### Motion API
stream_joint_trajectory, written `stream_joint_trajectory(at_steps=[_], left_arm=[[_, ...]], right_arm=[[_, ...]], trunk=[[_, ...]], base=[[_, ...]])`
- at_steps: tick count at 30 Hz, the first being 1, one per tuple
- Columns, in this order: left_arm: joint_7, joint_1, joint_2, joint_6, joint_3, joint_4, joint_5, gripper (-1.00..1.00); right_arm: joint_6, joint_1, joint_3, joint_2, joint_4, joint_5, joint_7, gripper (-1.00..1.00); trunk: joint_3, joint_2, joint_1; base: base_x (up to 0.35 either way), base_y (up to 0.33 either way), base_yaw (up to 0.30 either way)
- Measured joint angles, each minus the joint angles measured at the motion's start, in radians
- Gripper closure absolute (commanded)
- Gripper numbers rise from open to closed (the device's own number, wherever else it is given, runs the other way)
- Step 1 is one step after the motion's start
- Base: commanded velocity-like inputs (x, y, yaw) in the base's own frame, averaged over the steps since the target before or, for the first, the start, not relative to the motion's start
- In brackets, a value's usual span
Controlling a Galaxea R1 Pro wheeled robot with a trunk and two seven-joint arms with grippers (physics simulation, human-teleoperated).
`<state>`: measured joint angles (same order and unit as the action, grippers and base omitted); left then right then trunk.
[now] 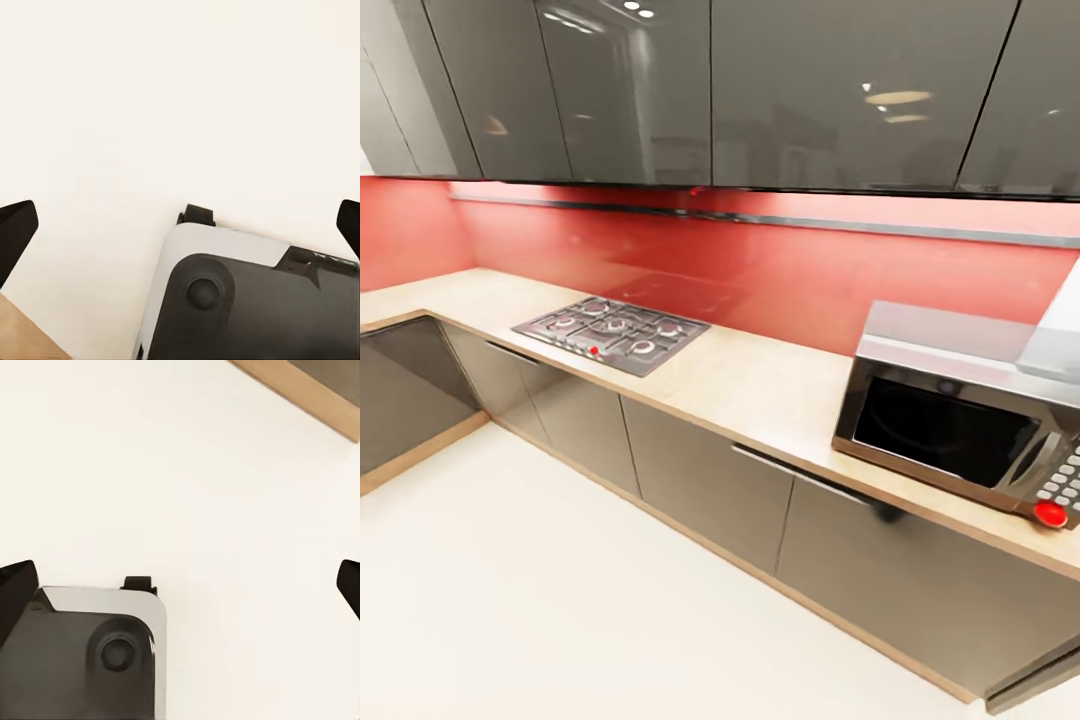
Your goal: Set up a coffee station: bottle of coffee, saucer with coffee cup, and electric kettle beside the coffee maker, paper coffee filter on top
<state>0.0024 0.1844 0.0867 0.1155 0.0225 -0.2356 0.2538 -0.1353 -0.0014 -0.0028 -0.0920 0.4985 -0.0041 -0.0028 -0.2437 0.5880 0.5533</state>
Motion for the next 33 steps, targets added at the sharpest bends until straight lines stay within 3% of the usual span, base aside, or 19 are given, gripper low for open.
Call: stream_joint_trajectory(at_steps=[27, 33], left_arm=[[-0.001, 0.0, 0.0, 0.0, 0.0, 0.0, 0.001, -1.0], [-0.001, 0.0, -0.001, 0.0, 0.0, 0.0, 0.001, -1.0]], right_arm=[[0.0, 0.0, 0.0, 0.0, 0.0, 0.001, 0.0, -1.0], [0.001, 0.0, 0.0, 0.0, 0.0, 0.001, 0.0, -1.0]], trunk=[[0.071, -0.19, -0.104], [0.068, -0.19, -0.104]], base=[[0.0, 0.0, 0.271], [0.0, 0.0, 0.271]])
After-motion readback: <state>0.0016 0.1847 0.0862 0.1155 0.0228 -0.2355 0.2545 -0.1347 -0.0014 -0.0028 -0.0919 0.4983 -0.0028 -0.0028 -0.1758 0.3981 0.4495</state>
